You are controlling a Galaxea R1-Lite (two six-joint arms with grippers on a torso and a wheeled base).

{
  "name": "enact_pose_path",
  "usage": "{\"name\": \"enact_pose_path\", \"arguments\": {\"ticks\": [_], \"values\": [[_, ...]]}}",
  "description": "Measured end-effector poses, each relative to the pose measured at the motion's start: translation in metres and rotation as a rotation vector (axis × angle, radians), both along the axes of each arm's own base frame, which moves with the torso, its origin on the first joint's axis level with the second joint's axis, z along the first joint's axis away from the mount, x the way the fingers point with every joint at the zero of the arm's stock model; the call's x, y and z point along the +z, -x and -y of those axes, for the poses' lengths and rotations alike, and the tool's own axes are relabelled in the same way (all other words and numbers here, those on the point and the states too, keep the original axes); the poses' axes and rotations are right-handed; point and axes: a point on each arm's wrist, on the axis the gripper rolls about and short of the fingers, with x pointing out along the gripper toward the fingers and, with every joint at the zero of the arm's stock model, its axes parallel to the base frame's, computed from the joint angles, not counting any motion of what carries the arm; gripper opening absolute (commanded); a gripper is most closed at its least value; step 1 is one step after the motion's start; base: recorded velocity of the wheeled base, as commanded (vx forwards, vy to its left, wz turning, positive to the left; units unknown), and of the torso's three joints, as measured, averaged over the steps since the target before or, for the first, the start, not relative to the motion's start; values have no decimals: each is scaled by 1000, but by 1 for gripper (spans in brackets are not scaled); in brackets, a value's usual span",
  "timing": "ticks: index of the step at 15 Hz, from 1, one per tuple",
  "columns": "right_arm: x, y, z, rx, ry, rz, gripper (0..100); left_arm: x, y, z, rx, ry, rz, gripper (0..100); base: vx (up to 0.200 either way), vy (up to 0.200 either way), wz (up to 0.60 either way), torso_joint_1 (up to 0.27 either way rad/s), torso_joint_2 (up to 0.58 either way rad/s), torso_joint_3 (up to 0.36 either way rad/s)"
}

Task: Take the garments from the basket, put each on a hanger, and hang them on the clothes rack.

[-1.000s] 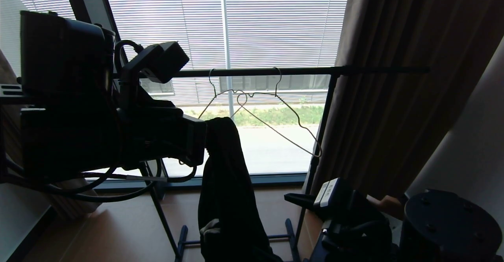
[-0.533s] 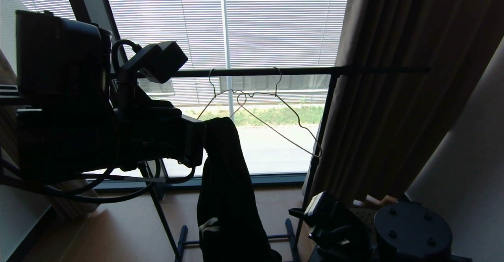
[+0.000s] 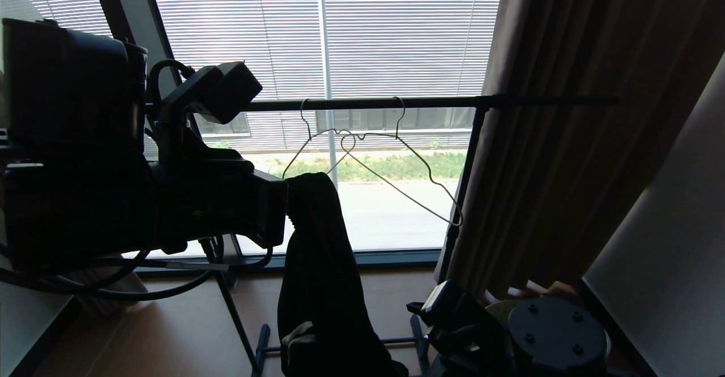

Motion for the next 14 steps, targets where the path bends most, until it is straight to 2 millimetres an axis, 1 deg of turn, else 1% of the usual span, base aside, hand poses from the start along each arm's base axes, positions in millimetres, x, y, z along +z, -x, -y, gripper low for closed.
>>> {"name": "enact_pose_path", "arguments": {"ticks": [3,5,8,10,12,14], "values": [[-1,-3,2,-18,4,2,0,0,0,0,-1,0,-1,0,0,0,0,0,0,0],[4,-8,8,-47,-7,12,0,-2,1,-1,-6,-1,-6,0,0,0,0,0,0,0],[18,-26,24,-136,-50,46,0,-9,5,-4,-37,-7,-31,0,0,0,0,0,0,0],[29,-40,32,-203,-91,71,0,-16,12,-10,-115,13,-69,0,0,0,0,0,0,0],[41,-52,37,-264,-135,100,0,-21,17,-18,-131,16,-89,0,0,0,0,0,0,0],[50,-59,37,-292,-166,117,0,-29,24,-24,-135,8,-107,0,0,0,0,0,0,0]]}}
